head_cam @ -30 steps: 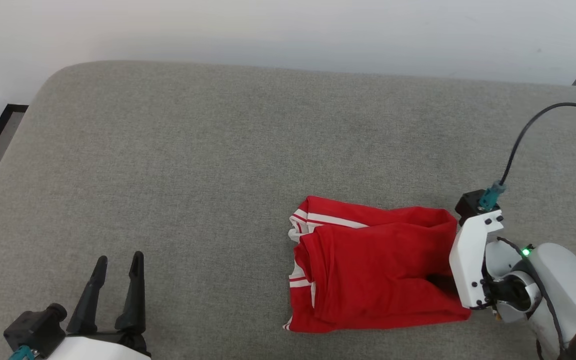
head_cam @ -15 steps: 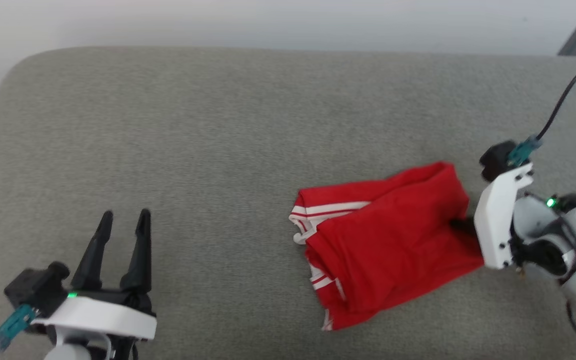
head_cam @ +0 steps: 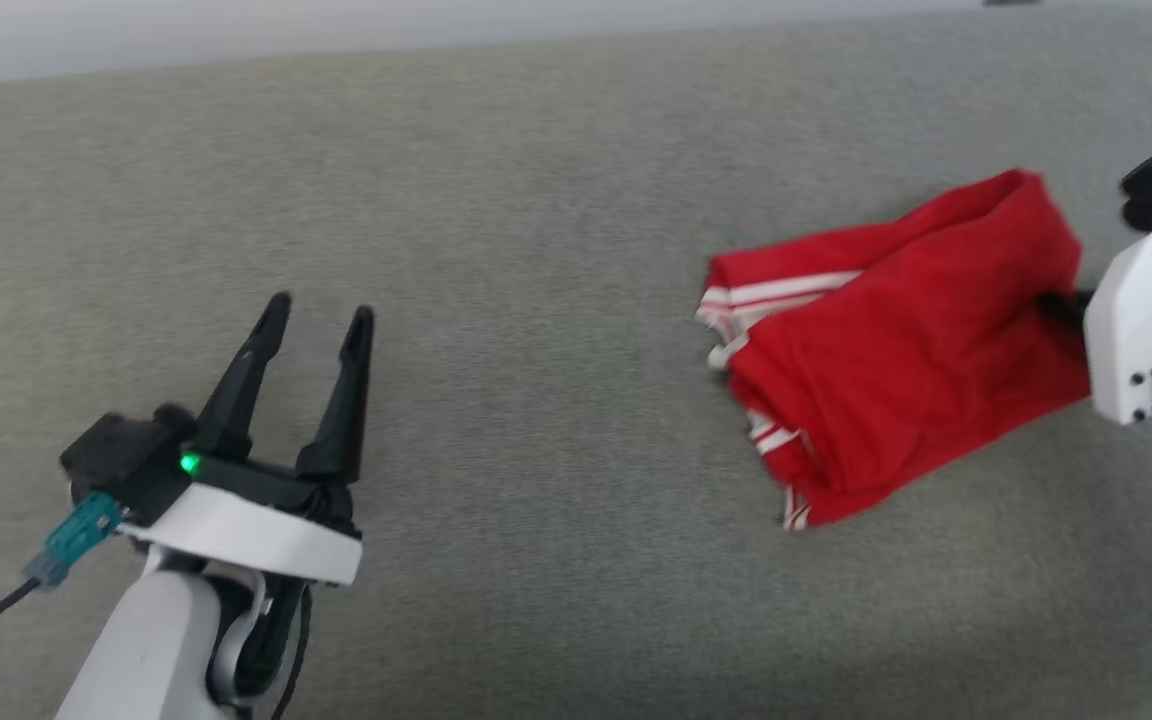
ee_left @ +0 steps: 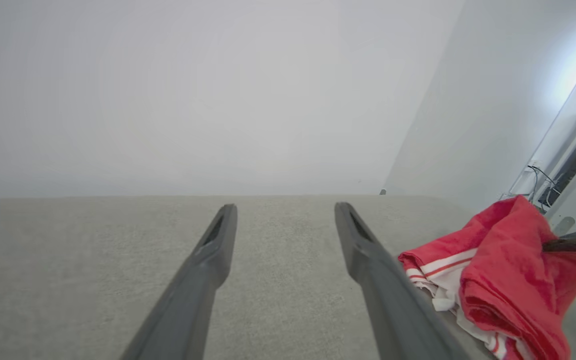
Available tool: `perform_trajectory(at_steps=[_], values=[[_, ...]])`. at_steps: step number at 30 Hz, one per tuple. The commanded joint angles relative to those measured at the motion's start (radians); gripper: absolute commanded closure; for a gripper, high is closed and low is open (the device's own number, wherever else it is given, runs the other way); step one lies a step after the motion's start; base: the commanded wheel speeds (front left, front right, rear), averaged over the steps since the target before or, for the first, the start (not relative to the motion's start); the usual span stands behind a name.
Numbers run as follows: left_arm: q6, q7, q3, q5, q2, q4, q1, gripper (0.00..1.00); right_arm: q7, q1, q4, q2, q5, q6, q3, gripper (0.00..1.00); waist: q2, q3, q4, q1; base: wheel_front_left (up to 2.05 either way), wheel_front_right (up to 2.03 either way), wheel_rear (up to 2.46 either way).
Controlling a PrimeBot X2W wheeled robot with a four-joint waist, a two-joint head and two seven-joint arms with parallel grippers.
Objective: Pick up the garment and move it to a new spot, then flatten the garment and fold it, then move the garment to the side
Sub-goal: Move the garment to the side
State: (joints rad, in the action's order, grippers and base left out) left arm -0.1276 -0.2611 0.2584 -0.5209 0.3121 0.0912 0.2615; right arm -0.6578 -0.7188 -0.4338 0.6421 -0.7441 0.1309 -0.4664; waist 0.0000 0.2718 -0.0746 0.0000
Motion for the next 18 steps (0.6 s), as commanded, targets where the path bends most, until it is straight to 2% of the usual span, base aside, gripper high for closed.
perform_trajectory(at_steps=[1, 11, 18], values=[[-0.002, -0.005, 0.011, 0.010, 0.004, -0.001, 0.022, 0.00, 0.015, -0.018, -0.008, 0.006, 0.012, 0.000, 0.012, 1.00, 0.0000, 0.026, -0.037, 0.0000, 0.00, 0.00, 0.00], [-0.002, -0.005, 0.140, 0.008, 0.036, 0.014, 0.165, 0.00, 0.135, -0.111, -0.119, 0.012, 0.134, 0.000, 0.081, 1.00, 0.0000, 0.103, -0.154, 0.0000, 0.00, 0.00, 0.00], [-0.002, -0.005, 0.233, -0.005, 0.050, 0.033, 0.260, 0.00, 0.240, -0.169, -0.218, 0.025, 0.248, 0.000, 0.113, 1.00, 0.0000, 0.150, -0.191, 0.0000, 0.00, 0.00, 0.00]])
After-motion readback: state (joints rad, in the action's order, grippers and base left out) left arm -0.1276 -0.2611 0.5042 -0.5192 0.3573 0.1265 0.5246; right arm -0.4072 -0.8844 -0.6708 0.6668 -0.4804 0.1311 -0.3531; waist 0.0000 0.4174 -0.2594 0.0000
